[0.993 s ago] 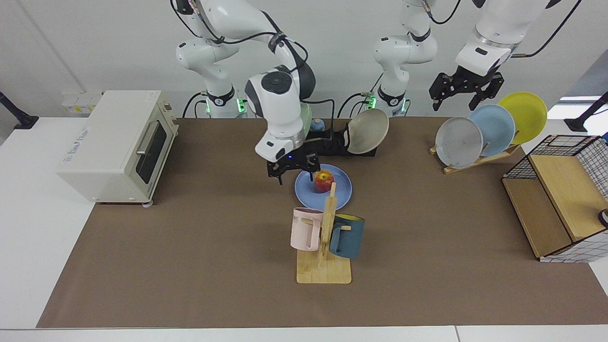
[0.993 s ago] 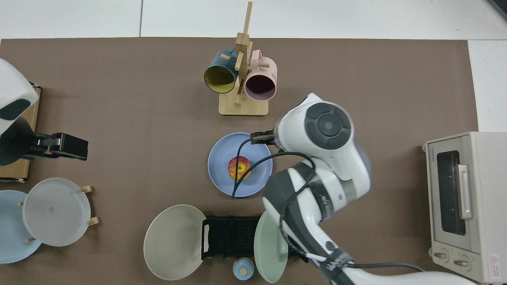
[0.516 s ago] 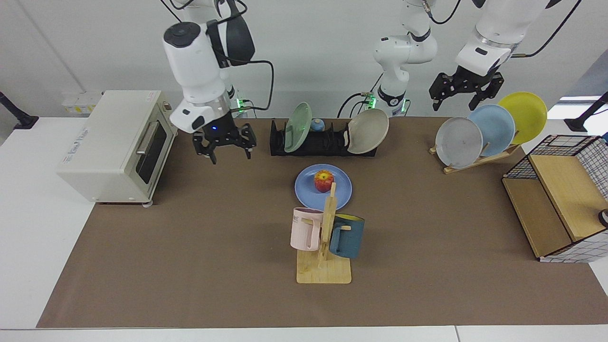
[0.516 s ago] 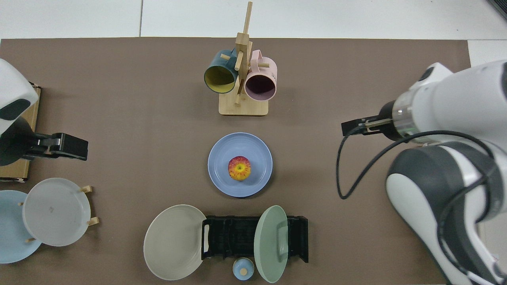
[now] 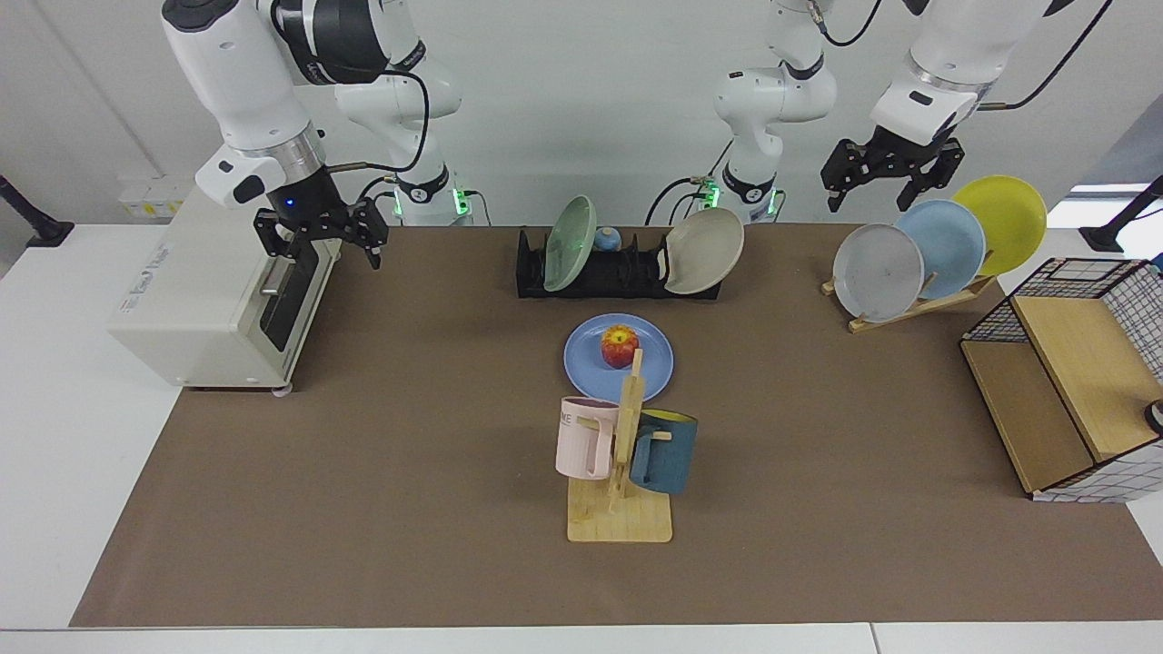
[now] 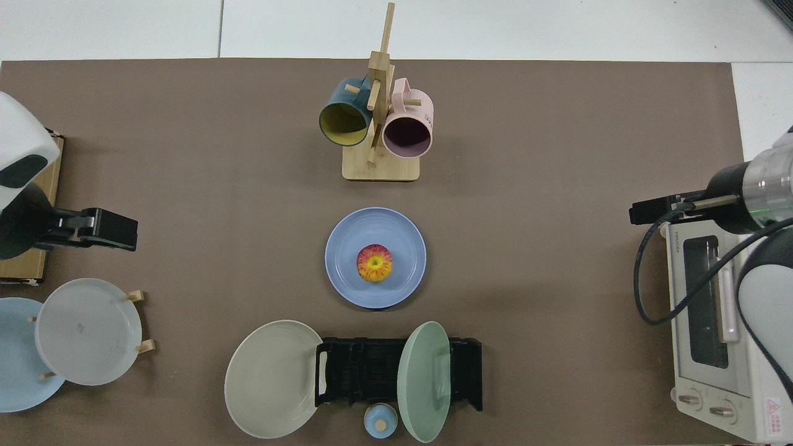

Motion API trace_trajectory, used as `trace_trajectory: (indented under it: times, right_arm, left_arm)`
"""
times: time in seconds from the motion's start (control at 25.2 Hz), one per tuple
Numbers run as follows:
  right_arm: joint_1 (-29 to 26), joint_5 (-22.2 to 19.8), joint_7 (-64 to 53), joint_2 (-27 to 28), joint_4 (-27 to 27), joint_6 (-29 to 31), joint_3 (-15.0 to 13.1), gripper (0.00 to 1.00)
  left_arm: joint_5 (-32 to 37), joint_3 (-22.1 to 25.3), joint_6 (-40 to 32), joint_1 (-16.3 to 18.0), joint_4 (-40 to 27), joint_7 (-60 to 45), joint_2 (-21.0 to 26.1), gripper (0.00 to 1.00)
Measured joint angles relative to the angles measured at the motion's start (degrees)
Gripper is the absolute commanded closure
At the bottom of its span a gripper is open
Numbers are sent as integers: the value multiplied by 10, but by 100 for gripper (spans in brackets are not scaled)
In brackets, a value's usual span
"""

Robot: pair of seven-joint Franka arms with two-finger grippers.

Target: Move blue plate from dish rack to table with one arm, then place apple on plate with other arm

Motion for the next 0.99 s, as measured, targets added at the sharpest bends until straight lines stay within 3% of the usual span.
trace_trajectory:
  times: [0.99]
  right_arm:
    - [-10, -21, 0, 0, -3, -1, 4, 0]
  left_arm:
    - [0, 0, 0, 0, 0, 0, 0, 0]
